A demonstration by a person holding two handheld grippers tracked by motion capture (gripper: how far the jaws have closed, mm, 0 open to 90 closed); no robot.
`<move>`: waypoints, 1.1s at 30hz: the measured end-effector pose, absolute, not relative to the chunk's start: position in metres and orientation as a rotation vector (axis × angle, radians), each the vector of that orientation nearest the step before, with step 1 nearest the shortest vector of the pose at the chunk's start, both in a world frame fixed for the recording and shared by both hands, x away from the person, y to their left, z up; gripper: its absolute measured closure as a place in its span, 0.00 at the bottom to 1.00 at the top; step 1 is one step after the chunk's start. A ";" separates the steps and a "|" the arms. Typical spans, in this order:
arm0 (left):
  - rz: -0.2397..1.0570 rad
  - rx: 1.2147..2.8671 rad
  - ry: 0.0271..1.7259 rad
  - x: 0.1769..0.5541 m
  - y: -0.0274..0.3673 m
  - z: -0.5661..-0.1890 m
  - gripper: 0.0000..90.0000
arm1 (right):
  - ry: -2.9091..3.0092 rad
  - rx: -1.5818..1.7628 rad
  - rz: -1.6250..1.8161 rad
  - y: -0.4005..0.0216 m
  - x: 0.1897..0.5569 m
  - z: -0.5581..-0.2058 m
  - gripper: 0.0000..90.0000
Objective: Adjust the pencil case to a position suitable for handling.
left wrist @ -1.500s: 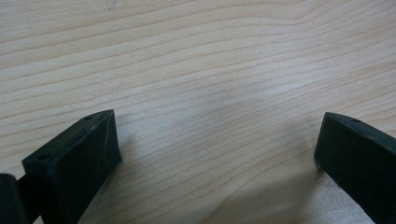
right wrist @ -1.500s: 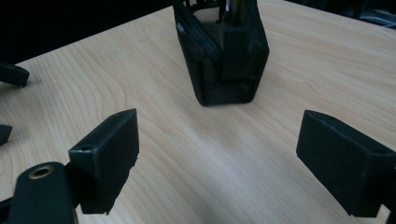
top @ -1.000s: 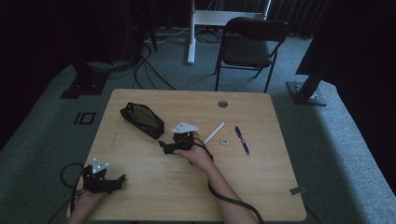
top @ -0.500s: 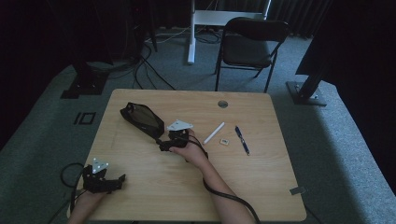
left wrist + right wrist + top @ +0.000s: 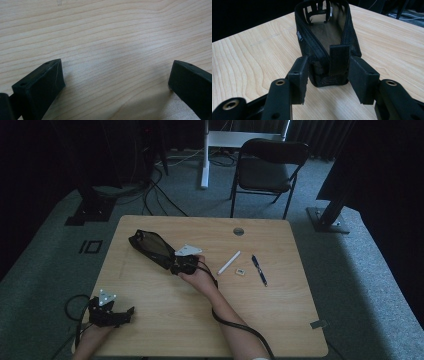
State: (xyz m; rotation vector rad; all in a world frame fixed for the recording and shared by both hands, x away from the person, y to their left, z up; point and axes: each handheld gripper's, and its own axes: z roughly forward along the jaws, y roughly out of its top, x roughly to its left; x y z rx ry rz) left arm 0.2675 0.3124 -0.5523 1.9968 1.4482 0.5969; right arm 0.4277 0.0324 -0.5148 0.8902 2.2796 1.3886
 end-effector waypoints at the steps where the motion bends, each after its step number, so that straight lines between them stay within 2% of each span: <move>1: 0.597 1.996 1.448 0.267 0.312 -0.552 0.00 | 2.280 0.891 1.392 0.033 0.429 -0.515 0.57; 16: 0.595 2.000 1.443 0.267 0.313 -0.552 0.00 | 2.315 0.921 1.340 0.039 0.440 -0.516 0.71; 20: 0.595 2.000 1.443 0.267 0.313 -0.552 0.00 | 2.322 0.920 1.310 0.038 0.441 -0.516 0.80; 33: 0.595 2.002 1.442 0.267 0.313 -0.552 0.00 | 2.336 0.926 1.301 0.036 0.435 -0.515 0.81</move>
